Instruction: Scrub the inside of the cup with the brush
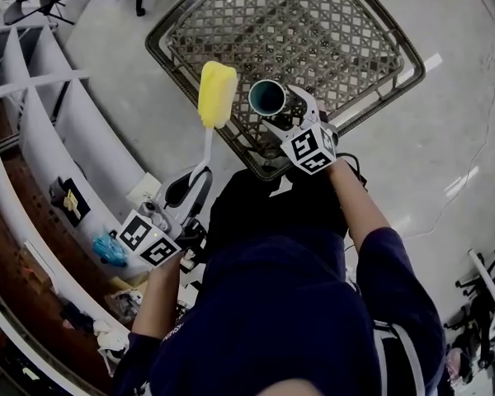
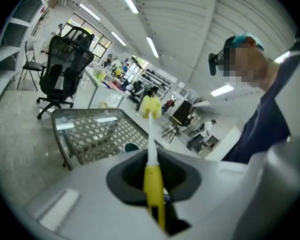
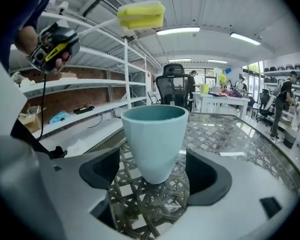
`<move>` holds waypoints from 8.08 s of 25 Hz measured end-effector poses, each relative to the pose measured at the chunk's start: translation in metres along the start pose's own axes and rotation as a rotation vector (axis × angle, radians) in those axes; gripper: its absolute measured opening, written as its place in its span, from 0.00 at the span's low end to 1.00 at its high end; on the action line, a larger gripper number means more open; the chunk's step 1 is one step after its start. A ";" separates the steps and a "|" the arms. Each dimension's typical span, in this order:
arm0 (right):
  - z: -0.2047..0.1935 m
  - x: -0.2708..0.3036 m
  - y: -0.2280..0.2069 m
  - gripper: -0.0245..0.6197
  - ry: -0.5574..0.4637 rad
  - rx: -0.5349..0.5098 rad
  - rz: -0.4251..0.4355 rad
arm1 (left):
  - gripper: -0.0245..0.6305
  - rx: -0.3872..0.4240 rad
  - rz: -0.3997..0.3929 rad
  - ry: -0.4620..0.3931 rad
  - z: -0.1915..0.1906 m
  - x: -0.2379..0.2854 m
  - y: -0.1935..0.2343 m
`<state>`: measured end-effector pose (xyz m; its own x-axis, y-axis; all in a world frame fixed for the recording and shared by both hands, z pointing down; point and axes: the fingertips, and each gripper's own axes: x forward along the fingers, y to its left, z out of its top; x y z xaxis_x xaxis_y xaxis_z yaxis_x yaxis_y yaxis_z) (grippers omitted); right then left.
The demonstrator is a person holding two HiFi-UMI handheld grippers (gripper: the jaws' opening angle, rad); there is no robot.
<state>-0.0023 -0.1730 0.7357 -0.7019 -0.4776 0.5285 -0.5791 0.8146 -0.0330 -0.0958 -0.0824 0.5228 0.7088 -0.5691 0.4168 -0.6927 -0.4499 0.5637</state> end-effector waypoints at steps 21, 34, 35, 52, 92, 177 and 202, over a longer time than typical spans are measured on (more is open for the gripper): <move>0.047 0.000 -0.013 0.59 -0.066 -0.056 -0.138 | 0.08 0.070 -0.001 0.033 -0.013 -0.009 0.038; 0.196 -0.119 -0.011 0.58 -0.021 -0.298 -0.275 | 0.08 0.787 0.123 0.255 0.073 -0.077 -0.028; 0.204 -0.125 -0.010 0.58 -0.001 -0.343 -0.287 | 0.08 0.862 0.143 0.274 0.080 -0.082 -0.031; 0.238 -0.132 -0.012 0.58 0.351 -0.868 -0.377 | 0.08 1.726 0.410 0.526 0.145 -0.074 -0.039; 0.262 -0.109 -0.041 0.58 0.381 -0.884 -0.388 | 0.08 1.544 0.396 0.612 0.175 -0.002 -0.013; 0.311 -0.169 -0.026 0.58 -0.310 0.322 -0.085 | 0.08 0.653 0.161 -0.130 0.173 -0.083 -0.031; 0.302 -0.186 -0.018 0.58 -0.334 0.415 -0.037 | 0.08 0.490 0.134 -0.157 0.161 -0.087 -0.029</move>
<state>0.0133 -0.1988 0.3820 -0.7321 -0.6379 0.2389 -0.6742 0.6285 -0.3880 -0.1583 -0.1308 0.3553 0.6075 -0.7226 0.3298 -0.7833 -0.6138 0.0981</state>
